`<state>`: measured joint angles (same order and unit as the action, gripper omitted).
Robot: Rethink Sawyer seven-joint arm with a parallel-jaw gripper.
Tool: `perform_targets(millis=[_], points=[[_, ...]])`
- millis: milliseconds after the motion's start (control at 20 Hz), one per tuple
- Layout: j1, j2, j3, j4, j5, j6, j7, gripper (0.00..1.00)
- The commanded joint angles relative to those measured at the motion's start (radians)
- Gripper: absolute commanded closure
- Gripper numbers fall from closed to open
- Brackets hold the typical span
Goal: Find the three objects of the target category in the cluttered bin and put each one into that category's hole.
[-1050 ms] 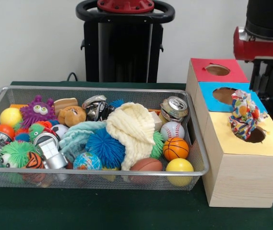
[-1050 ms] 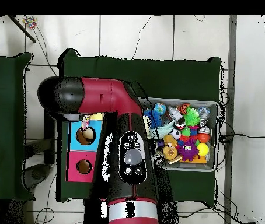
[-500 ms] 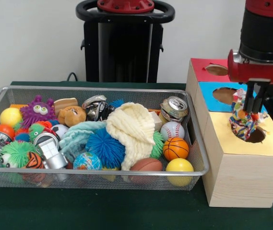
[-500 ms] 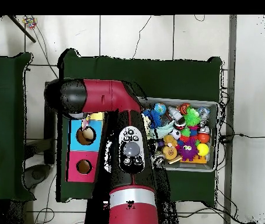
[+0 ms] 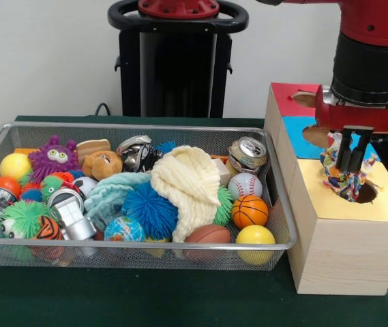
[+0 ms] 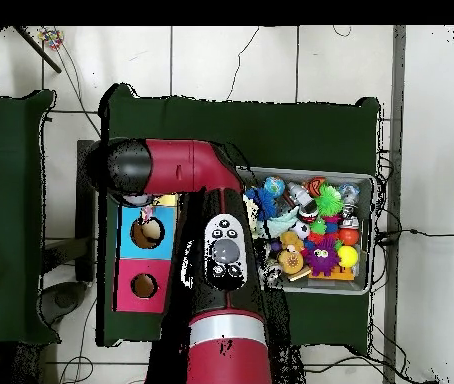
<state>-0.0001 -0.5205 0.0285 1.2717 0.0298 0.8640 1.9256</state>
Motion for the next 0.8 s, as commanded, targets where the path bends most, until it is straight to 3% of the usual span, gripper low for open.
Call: perform_targets(millis=[50,650,800], points=[[-0.023,0.035,-0.021,0.017,-0.042,0.068,0.095,1.00],[-0.071,0.011,0.034,0.036,0.009,0.172,0.042,1.00],[-0.102,0.033,0.072,0.073,0.015,0.134,-0.007,1.00]])
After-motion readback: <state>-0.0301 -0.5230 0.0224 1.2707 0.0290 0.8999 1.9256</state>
